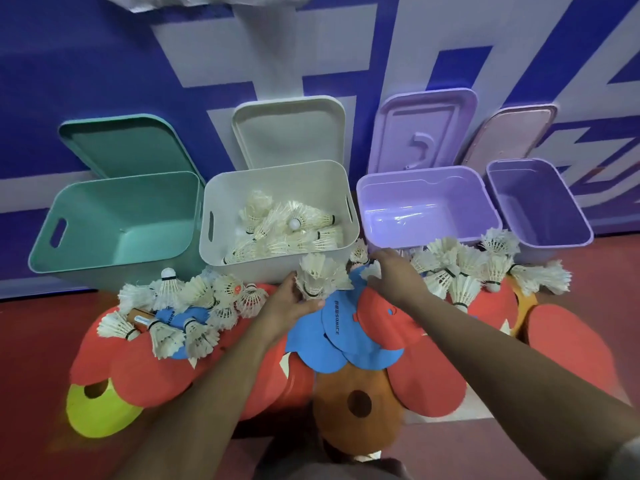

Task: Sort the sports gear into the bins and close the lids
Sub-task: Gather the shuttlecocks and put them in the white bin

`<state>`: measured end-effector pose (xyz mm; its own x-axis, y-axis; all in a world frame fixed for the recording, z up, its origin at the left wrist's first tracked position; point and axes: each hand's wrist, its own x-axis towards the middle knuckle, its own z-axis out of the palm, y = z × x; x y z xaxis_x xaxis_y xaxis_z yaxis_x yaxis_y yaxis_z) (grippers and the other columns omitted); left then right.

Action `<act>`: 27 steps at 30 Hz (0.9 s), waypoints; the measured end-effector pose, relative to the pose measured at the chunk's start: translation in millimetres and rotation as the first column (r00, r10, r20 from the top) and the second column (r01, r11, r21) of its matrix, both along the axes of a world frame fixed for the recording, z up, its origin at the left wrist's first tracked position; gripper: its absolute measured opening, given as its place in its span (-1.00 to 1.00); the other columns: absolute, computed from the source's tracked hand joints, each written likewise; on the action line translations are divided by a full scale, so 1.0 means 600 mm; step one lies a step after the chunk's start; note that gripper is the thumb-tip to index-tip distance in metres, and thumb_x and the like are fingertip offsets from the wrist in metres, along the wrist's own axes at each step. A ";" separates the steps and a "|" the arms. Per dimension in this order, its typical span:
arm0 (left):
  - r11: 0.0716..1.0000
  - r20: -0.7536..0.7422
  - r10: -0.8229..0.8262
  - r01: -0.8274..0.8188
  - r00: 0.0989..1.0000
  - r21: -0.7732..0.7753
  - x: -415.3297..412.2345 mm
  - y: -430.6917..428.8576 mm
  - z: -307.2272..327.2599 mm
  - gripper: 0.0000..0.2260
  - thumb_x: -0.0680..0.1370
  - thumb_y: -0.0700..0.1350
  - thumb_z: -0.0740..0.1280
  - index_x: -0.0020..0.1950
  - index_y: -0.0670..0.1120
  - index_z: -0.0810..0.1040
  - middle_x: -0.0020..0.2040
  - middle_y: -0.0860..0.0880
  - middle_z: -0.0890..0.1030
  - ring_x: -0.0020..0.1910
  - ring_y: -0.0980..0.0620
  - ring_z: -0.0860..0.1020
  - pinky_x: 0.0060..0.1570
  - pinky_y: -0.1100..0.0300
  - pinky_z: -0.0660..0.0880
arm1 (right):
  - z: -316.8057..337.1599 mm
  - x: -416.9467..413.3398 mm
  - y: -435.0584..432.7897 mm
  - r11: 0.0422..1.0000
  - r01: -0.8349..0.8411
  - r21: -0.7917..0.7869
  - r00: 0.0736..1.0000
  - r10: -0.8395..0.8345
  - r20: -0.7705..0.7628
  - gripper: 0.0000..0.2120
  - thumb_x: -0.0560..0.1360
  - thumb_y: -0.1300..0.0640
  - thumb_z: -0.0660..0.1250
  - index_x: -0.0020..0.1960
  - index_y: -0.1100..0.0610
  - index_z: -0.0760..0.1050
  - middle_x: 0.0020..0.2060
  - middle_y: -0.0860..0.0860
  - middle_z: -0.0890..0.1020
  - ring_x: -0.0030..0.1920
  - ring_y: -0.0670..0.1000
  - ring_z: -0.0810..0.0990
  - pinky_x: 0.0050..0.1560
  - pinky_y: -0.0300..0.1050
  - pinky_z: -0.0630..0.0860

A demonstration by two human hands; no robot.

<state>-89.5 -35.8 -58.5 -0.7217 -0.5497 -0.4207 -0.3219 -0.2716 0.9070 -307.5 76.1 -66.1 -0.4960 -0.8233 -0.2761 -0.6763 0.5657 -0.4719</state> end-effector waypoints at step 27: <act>0.990 0.029 -0.042 0.045 0.999 -0.130 -0.055 0.057 -0.011 -0.49 0.45 -0.20 0.50 0.35 0.04 0.43 0.24 0.08 0.59 0.25 0.15 0.53 0.27 0.11 0.46 | 0.084 0.034 0.054 0.860 0.352 -0.371 0.830 -0.104 0.548 -0.89 0.52 0.20 0.34 -0.18 0.09 0.52 -0.34 -0.08 0.54 -0.29 0.02 0.56 -0.21 -0.07 0.53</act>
